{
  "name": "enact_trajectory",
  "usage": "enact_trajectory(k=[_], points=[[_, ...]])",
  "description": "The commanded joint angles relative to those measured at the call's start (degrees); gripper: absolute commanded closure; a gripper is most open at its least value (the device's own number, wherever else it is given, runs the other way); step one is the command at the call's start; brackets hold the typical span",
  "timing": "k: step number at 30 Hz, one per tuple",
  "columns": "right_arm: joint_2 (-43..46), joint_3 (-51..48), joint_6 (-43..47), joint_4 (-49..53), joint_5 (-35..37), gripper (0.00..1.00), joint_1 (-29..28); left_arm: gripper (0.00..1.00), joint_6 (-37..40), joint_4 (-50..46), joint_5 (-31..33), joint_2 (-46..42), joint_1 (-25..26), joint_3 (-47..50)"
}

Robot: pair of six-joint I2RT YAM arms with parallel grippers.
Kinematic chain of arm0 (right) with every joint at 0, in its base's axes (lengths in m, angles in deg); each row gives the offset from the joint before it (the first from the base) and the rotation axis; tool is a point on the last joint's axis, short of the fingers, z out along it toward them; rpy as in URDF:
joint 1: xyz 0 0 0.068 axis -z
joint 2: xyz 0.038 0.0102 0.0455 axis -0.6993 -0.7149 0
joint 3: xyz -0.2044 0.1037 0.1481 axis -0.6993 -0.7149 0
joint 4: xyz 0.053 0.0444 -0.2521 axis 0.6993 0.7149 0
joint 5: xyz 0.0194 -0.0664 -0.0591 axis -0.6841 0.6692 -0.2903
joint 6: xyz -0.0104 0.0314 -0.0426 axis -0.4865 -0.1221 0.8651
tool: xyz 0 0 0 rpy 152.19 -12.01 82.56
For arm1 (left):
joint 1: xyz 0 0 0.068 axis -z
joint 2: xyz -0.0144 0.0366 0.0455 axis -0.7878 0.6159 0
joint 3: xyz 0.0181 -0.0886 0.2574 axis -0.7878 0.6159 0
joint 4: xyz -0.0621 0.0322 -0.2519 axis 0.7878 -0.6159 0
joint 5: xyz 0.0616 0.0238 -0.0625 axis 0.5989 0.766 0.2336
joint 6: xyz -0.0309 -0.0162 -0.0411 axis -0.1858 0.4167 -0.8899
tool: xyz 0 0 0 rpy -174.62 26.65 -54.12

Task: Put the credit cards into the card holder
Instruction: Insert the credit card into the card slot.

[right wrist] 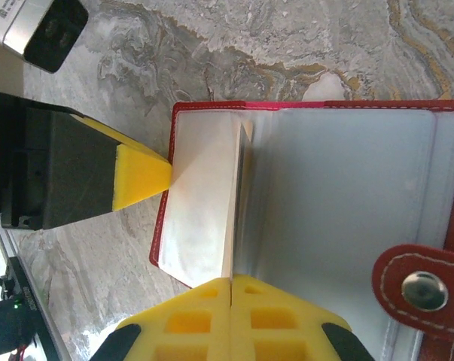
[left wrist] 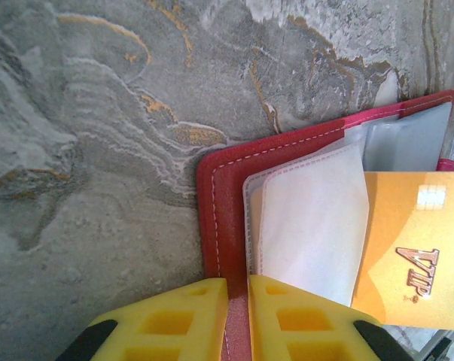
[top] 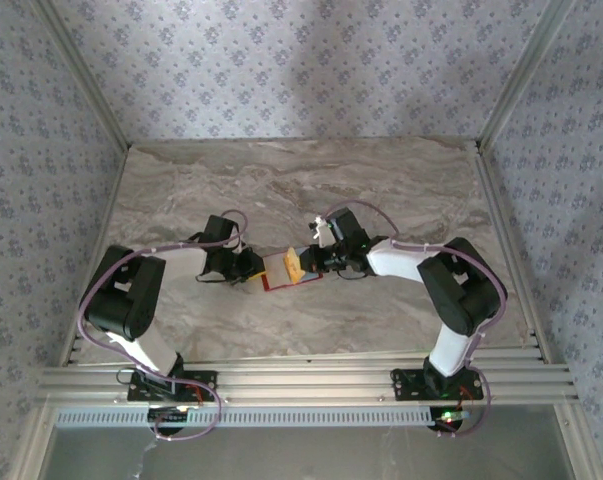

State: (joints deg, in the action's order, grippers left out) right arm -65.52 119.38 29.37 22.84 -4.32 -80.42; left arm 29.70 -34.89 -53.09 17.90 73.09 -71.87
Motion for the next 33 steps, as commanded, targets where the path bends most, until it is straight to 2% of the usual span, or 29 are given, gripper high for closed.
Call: enact_trajectory(k=[1,13,21,33], points=[[2.04,-0.79,0.19,1.17,-1.84,1.00,-0.60,0.83,0.92,-3.79,1.71,2.66,0.12,0.34],[2.22,-1.46,0.86,1.33,-2.04,1.00,-0.96,0.83,1.05,-4.02,1.99,2.67,0.12,0.32],[-1.73,1.48,1.92,0.93,-4.10,1.00,0.36,0.83,1.13,-4.09,1.99,2.69,0.08,0.27],[-7.15,5.13,-1.70,-1.51,-4.30,1.00,0.63,0.83,1.23,-4.06,2.04,3.03,0.03,0.23]])
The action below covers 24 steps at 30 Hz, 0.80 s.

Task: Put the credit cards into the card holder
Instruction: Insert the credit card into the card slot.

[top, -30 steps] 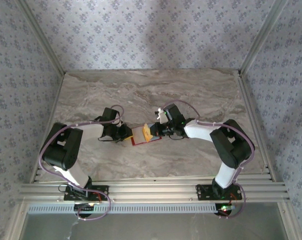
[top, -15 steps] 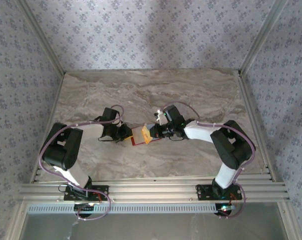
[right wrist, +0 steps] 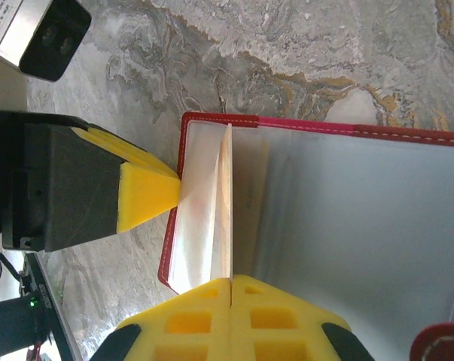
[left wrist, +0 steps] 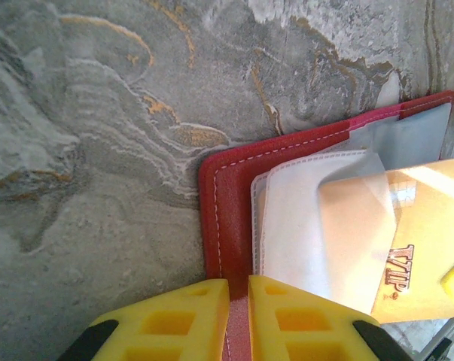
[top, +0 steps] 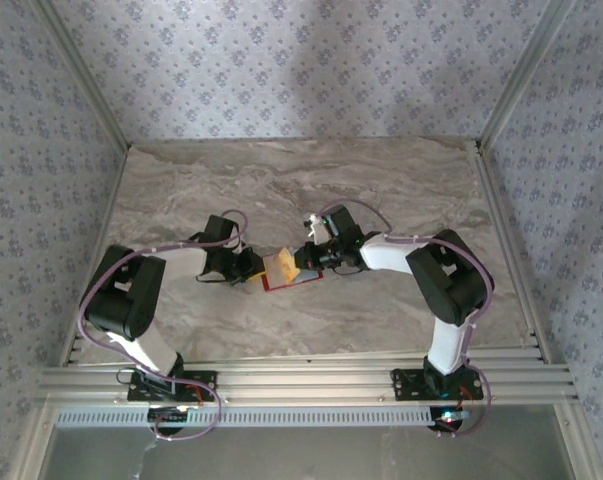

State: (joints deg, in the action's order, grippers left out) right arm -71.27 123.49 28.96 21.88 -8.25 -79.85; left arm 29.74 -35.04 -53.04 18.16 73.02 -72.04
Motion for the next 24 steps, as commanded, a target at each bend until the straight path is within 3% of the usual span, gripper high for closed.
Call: enact_trajectory(k=[1,13,24], points=[[-1.61,0.87,-1.58,-0.81,-0.06,1.00,0.09,0.83,1.10,-3.95,1.97,2.77,0.12,0.42],[-4.74,-1.60,-8.20,-9.89,-0.58,1.00,-1.35,0.83,1.08,-3.86,1.86,2.98,0.14,0.35],[0.08,-2.32,-3.36,-0.92,4.26,1.00,-0.93,0.84,1.10,-4.26,2.30,1.26,-0.11,0.78]])
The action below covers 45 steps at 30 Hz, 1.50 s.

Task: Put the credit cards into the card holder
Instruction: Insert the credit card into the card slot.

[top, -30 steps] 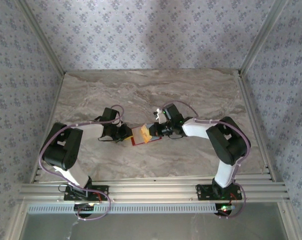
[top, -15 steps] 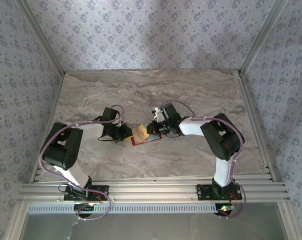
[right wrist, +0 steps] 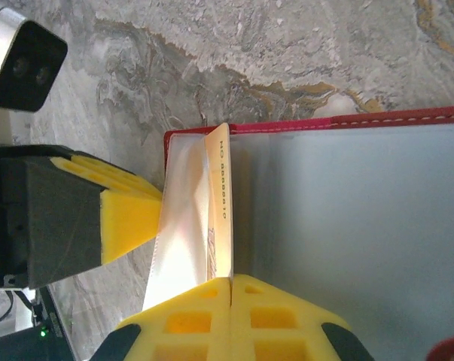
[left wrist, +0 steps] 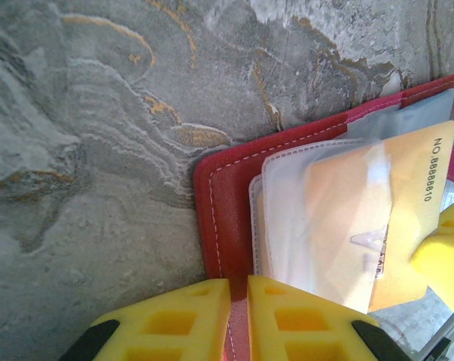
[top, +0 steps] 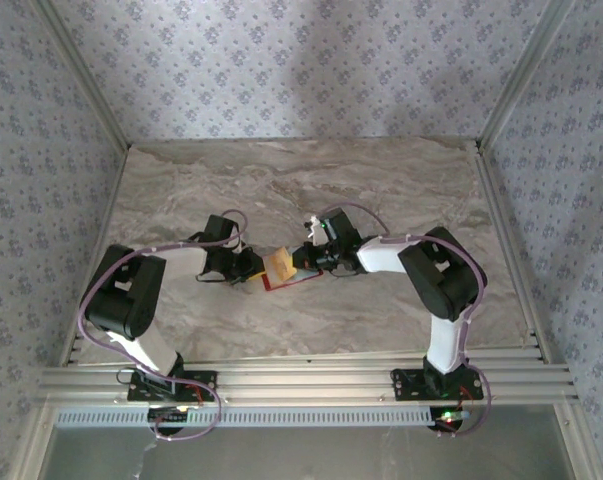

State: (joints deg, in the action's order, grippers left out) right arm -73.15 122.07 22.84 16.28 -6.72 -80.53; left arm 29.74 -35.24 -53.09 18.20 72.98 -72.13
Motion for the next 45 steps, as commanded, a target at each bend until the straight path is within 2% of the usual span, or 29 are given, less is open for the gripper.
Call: enact_trajectory(k=[1,15,23,45], points=[[1.90,-0.69,2.75,4.88,2.67,1.00,-0.06,0.84,1.10,-4.08,2.34,1.23,-0.08,0.86],[-1.09,1.26,-0.07,4.27,1.49,1.00,1.42,0.84,1.18,-4.10,2.51,2.00,-0.08,0.66],[-3.01,1.68,-2.75,3.15,-1.86,1.00,2.45,0.84,1.19,-3.99,2.48,2.12,-0.08,0.60],[-5.24,2.17,-6.12,0.92,-4.43,1.00,1.15,0.84,1.32,-4.00,2.51,3.15,0.09,0.33]])
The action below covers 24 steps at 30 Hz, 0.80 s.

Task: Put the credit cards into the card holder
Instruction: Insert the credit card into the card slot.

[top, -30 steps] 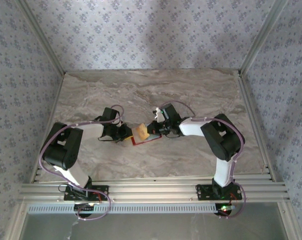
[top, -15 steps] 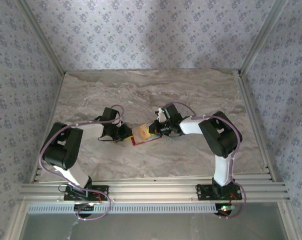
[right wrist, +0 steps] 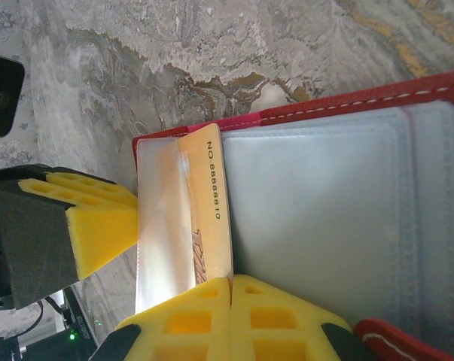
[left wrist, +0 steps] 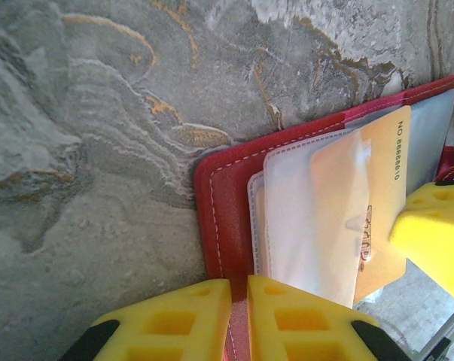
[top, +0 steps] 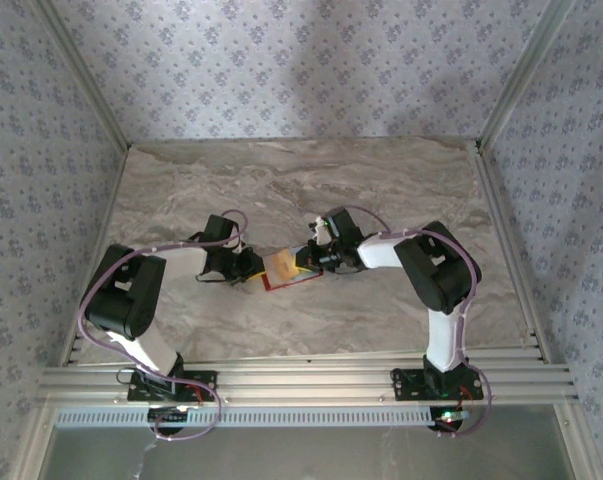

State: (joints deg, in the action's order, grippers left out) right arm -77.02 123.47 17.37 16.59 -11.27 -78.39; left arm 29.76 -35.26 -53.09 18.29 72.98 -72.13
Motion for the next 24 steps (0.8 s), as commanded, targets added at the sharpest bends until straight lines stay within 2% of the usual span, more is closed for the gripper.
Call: enact_trajectory(k=[1,24], points=[[-1.39,0.78,-0.66,0.58,0.10,1.00,-1.17,0.84,1.25,-3.99,2.51,3.07,0.09,0.33],[-0.63,3.94,3.43,7.57,5.06,1.00,-6.09,0.84,1.09,-3.90,2.62,3.94,0.61,-0.10]])
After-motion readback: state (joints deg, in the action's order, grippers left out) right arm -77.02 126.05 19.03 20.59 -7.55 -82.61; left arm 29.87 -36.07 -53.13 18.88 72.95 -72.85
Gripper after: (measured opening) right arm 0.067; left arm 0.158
